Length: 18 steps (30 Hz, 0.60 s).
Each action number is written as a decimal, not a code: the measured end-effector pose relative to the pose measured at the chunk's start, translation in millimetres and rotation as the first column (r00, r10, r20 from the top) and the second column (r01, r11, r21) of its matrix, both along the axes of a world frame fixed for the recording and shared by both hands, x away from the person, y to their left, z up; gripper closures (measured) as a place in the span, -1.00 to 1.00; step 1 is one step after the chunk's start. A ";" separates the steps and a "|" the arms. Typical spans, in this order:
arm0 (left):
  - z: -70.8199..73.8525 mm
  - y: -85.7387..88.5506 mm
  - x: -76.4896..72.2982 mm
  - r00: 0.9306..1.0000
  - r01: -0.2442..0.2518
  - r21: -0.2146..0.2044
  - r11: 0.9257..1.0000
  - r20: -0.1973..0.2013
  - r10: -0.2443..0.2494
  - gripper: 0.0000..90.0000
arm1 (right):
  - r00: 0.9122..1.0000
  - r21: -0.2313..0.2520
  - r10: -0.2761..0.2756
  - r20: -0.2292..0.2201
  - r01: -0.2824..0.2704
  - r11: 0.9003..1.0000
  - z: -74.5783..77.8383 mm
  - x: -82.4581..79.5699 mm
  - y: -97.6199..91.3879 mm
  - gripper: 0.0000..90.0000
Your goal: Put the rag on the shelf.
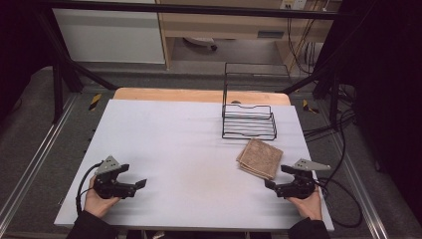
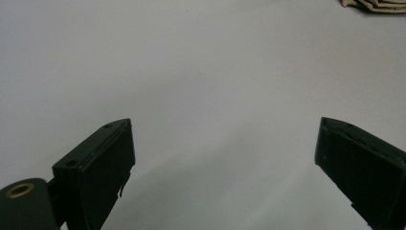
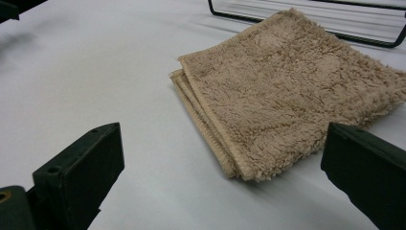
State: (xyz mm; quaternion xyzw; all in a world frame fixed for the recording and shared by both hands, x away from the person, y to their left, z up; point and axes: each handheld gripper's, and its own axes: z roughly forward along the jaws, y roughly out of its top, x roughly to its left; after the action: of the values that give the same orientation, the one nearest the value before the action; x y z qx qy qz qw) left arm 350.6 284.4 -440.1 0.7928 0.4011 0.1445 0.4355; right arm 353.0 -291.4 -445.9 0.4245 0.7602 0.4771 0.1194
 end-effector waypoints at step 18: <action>0.4 -1.3 -2.3 1.000 -0.002 0.016 1.000 0.010 0.002 -0.85 | 0.999 -0.032 -0.001 0.043 0.002 0.999 8.7 -0.5 19.6 -0.74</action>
State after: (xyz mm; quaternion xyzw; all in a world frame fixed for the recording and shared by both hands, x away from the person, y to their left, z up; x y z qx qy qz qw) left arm 348.3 283.1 -439.7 0.7951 0.3988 0.1519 0.4310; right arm 352.5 -271.7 -437.2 0.4129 0.7646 0.4738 0.1427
